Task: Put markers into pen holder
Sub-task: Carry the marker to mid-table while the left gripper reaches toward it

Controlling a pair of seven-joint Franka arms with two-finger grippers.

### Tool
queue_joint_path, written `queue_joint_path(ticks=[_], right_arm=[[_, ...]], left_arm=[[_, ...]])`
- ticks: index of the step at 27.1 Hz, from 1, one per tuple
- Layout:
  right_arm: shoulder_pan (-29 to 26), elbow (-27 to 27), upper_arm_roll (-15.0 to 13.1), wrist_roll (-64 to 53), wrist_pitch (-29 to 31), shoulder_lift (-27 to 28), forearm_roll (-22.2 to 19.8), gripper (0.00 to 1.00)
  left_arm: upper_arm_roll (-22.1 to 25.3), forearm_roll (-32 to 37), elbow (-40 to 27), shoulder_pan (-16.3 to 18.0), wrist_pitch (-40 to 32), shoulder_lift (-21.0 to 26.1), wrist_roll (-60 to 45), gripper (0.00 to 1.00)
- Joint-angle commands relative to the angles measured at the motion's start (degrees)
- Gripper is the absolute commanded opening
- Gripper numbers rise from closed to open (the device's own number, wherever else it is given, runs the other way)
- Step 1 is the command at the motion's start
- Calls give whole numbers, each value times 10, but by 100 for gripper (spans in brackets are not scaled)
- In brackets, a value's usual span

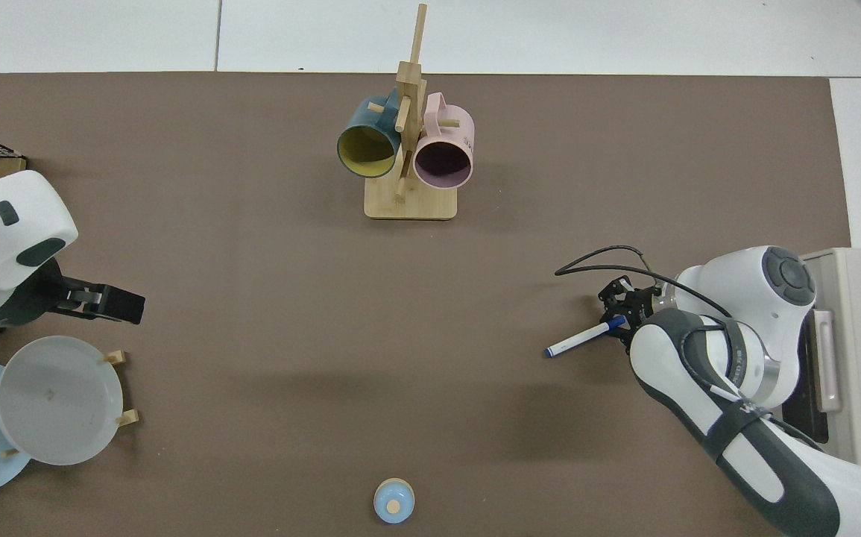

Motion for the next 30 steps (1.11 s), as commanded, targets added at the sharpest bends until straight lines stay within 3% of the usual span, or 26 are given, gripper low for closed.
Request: queue_joint_path(ticks=[1, 7, 11, 17, 19, 23, 30], right_arm=[[-2, 29, 4, 15, -56, -4, 15, 0], [0, 104, 6, 66, -173, -26, 63, 0], [24, 134, 10, 111, -210, -57, 118, 0], [107, 166, 10, 218, -199, -66, 177, 0], [144, 183, 10, 270, -184, -64, 194, 0], [202, 198, 10, 358, -136, -61, 196, 0], [263, 209, 10, 452, -63, -57, 197, 0]], left_arm=[[3, -7, -2, 1, 19, 1, 117, 100], [3, -9, -2, 0, 20, 1, 230, 100], [3, -10, -2, -1, 33, 1, 339, 100], [1, -17, -1, -4, 36, 1, 451, 100], [-1, -17, -1, -6, 65, 2, 541, 100], [-3, -18, 10, -6, 140, 16, 718, 100], [-10, -17, 12, -8, 114, 16, 800, 100]])
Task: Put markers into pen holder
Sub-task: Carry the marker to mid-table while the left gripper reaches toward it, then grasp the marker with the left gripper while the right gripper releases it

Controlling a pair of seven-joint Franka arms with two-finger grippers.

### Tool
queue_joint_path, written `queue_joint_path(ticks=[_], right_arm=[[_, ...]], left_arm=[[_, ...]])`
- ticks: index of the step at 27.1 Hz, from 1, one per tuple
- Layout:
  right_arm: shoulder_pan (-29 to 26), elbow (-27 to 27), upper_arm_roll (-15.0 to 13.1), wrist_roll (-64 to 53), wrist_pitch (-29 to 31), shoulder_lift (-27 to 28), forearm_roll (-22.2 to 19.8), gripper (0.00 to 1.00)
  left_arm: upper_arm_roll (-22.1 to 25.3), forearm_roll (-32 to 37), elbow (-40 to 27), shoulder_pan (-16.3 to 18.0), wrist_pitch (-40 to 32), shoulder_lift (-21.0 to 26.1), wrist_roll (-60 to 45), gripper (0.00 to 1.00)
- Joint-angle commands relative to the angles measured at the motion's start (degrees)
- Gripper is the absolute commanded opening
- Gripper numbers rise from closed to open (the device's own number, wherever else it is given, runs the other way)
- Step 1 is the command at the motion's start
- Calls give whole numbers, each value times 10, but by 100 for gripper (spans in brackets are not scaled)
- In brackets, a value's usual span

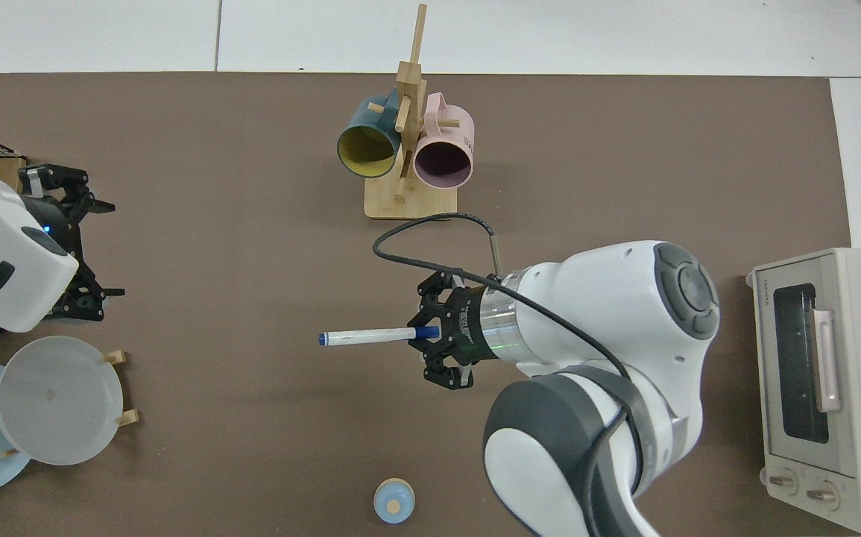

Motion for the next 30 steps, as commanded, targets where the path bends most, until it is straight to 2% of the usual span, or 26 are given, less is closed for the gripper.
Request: queue_joint_path(ticks=[1, 8, 15, 19, 24, 26, 30], right_arm=[[28, 19, -4, 60, 34, 11, 13, 0], [62, 19, -4, 104, 65, 11, 25, 0], [76, 20, -4, 121, 95, 12, 29, 0], [92, 20, -4, 123, 98, 11, 44, 0], [102, 20, -4, 138, 107, 10, 44, 0], [104, 20, -4, 139, 107, 10, 43, 0], [104, 19, -4, 138, 107, 10, 43, 0]], left_arm=[[-6, -7, 9, -10, -28, 3, 74, 100], [-33, -8, 10, -18, -129, -14, 40, 100], [-65, -7, 10, -20, -118, -19, 14, 100], [-113, -2, 9, -22, -117, -22, -19, 98], [-143, -1, -2, -23, -113, -25, -41, 96], [-147, 0, -9, -23, -105, -26, -40, 91], [-148, -1, -19, -36, -99, -27, -39, 72]])
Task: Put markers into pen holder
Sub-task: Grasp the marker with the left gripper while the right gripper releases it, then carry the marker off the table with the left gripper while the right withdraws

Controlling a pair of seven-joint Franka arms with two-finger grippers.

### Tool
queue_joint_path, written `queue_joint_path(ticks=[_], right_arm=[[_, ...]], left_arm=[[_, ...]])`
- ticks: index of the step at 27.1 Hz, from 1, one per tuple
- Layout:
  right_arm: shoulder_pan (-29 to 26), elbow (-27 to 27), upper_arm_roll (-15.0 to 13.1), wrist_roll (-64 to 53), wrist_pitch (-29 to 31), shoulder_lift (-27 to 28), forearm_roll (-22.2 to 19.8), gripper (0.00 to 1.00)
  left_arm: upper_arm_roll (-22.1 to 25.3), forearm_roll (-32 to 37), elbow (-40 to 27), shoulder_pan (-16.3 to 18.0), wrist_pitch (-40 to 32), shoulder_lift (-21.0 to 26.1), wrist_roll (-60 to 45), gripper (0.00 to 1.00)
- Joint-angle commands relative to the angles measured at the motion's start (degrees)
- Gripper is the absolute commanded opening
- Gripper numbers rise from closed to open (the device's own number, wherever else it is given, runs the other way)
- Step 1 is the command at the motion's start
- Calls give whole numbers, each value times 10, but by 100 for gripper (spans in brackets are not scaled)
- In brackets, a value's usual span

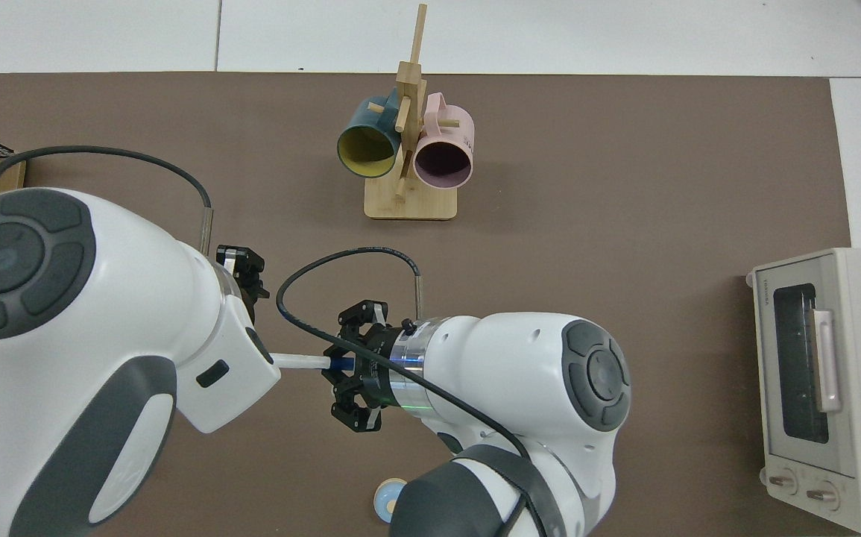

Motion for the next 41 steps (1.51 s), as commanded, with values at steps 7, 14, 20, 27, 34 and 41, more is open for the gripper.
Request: queue_joint_path(ticks=[7, 14, 20, 27, 34, 41], right_arm=[[3, 5, -3, 8, 11, 5, 13, 0], [1, 5, -3, 5, 10, 5, 12, 0], [-1, 4, -4, 3, 7, 5, 7, 0], [-3, -3, -8, 5, 3, 2, 1, 98], [-41, -2, -9, -49, -56, -4, -125, 100], [-98, -2, -12, -216, -150, -40, -233, 100]], left_arm=[[3, 1, -75, -14, 17, -52, -7, 39], [10, 8, -83, -12, 14, -61, 1, 0], [12, 8, -82, -11, 17, -61, 1, 0], [13, 8, -82, -8, 12, -62, -2, 0], [54, 10, -82, -5, 8, -60, -2, 0], [155, 67, -82, -5, 16, -55, 0, 0]])
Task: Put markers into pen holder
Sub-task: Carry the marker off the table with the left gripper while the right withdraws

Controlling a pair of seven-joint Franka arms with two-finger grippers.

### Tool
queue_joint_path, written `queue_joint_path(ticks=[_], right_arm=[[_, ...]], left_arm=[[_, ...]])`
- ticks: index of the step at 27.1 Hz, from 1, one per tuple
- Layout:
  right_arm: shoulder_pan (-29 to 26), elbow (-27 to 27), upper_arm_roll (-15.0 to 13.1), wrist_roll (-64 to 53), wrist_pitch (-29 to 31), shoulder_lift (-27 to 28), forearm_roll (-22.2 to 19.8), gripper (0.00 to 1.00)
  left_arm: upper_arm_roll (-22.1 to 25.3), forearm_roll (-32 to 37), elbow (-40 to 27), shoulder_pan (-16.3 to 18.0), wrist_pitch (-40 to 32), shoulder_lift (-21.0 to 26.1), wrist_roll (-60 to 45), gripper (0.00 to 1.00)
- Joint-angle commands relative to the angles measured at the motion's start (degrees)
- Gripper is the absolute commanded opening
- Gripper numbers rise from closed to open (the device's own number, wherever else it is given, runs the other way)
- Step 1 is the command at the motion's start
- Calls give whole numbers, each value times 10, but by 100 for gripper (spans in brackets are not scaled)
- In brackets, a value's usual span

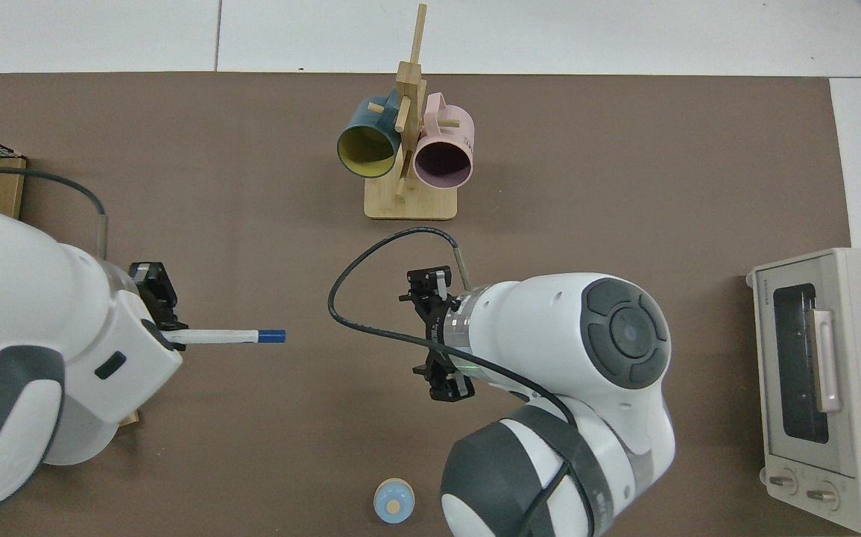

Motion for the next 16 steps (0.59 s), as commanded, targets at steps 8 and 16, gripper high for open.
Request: queue_joint_path(ticks=[8, 16], right_arm=[[-175, -2, 4, -388, -158, -69, -94, 100], [-257, 4, 3, -609, -190, -94, -158, 100]], left_arm=[[123, 154, 3, 0, 47, 5, 50, 0], [162, 315, 28, -1, 43, 15, 59, 0]])
